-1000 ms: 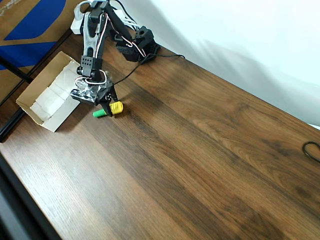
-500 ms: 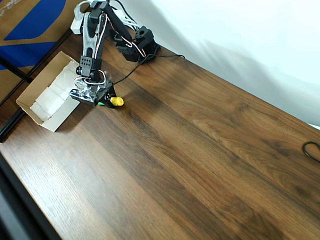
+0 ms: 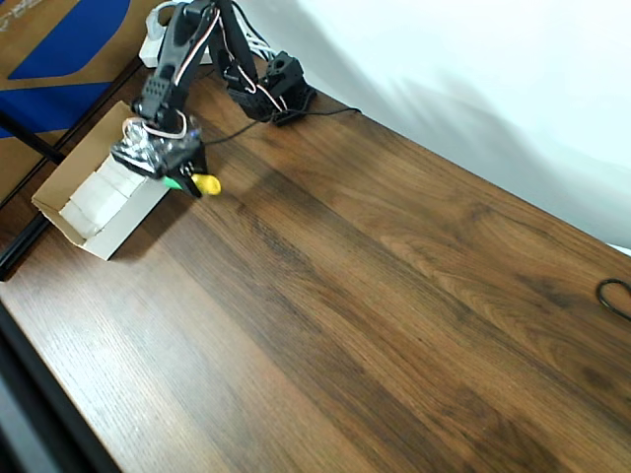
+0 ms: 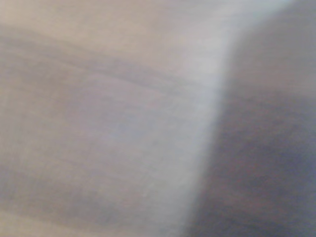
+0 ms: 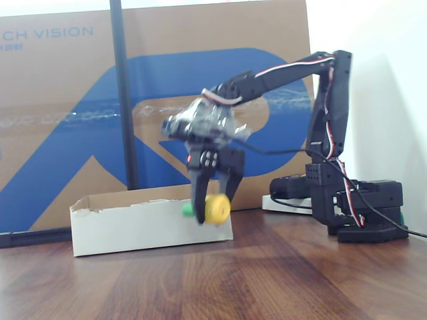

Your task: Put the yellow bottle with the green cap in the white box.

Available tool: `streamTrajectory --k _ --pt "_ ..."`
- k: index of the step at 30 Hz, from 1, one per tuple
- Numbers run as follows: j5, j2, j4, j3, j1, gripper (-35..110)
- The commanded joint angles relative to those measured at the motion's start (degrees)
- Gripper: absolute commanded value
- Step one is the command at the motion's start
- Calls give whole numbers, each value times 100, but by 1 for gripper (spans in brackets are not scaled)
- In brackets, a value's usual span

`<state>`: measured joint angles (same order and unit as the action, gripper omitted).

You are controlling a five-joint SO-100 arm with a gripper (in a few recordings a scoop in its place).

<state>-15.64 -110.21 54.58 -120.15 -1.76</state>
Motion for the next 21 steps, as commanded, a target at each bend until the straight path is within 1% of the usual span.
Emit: streamTrajectory --k 1,6,13,21 --pt "62 -694 185 369 97 0" --pt "404 -1169 185 448 413 0" --pt "729 -1292 167 896 923 0" --pt "782 -492 79 1916 1828 0"
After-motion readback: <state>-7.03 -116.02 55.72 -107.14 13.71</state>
